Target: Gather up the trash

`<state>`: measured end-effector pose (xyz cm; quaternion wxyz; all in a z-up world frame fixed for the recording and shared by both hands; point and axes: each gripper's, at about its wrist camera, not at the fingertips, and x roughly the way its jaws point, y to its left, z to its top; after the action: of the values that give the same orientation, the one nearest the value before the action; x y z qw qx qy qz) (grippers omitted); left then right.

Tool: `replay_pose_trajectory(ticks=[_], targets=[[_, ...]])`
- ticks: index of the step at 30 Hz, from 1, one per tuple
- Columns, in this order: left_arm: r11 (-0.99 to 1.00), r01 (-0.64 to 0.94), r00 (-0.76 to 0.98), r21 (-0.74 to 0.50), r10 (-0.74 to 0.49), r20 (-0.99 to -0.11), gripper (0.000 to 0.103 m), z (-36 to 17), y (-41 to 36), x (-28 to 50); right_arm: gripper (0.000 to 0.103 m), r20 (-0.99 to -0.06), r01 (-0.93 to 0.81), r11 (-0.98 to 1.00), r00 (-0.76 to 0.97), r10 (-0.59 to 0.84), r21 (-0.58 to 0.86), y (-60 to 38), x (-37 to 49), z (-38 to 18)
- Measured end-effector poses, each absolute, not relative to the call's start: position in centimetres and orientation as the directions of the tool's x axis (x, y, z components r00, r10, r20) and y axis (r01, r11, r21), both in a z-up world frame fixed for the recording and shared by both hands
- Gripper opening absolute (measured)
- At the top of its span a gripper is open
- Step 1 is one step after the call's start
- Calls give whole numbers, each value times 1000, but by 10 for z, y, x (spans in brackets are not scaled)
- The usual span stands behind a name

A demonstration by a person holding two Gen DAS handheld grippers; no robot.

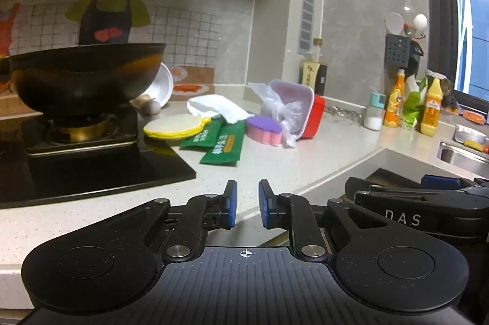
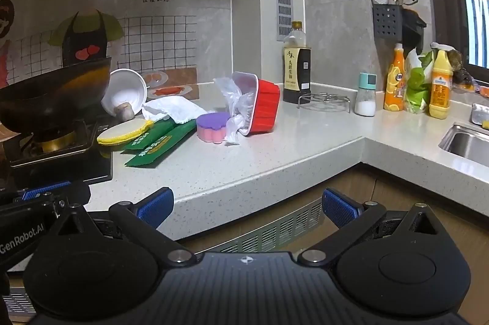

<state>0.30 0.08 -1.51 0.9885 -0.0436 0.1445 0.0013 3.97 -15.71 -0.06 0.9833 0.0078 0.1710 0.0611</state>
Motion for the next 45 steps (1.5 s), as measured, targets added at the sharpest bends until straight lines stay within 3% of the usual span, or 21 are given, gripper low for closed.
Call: replay_pose_trajectory(ticks=[45], targets=[[997, -12, 950, -78, -13, -312, 19, -11, -3, 2, 103, -344, -138, 990, 929, 138, 26, -151, 33, -6]])
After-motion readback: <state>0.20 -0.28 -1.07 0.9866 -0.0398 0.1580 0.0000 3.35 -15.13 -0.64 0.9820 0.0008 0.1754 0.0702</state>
